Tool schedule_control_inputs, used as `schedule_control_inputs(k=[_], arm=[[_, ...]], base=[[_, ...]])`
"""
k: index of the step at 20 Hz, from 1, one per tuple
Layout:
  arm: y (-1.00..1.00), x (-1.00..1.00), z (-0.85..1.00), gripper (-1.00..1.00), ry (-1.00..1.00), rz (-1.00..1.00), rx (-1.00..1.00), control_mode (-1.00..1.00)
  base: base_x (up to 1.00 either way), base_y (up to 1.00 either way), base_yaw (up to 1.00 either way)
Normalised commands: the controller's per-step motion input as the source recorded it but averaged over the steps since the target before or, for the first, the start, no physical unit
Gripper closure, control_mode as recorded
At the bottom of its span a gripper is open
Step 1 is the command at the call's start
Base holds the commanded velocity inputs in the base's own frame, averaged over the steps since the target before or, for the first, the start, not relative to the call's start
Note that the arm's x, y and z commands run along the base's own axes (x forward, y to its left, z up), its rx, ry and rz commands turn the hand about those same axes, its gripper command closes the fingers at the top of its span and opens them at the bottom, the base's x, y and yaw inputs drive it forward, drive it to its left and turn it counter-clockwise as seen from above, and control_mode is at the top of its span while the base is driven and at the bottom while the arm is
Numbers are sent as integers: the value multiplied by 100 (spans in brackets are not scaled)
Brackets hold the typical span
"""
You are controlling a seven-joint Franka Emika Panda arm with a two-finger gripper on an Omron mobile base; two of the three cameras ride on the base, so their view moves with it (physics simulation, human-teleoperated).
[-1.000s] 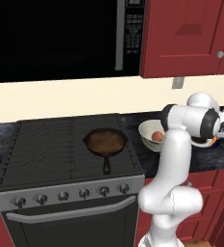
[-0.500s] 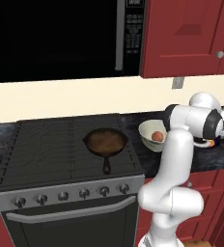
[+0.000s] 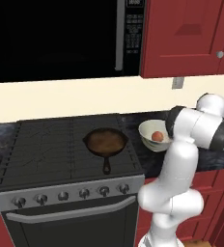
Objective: Place the shrimp on the plate and place the onion on the same plate.
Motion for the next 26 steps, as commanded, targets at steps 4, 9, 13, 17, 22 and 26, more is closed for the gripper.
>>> schedule_control_inputs(k=[4,9,13,17,22,26], arm=[[89,-23,45,-100,-8,10,-21,-100],[55,-44,61,-100,-12,1,-10,-100],[56,-44,57,-100,-6,0,0,-100],[56,-35,78,-100,-7,0,3,-100],[85,-1,56,-100,19,0,0,-100],[40,-4,-13,-100,26,0,0,-100]], base=[[0,0,0],[0,0,0],[0,0,0],[0,0,0],[0,0,0],[0,0,0]])
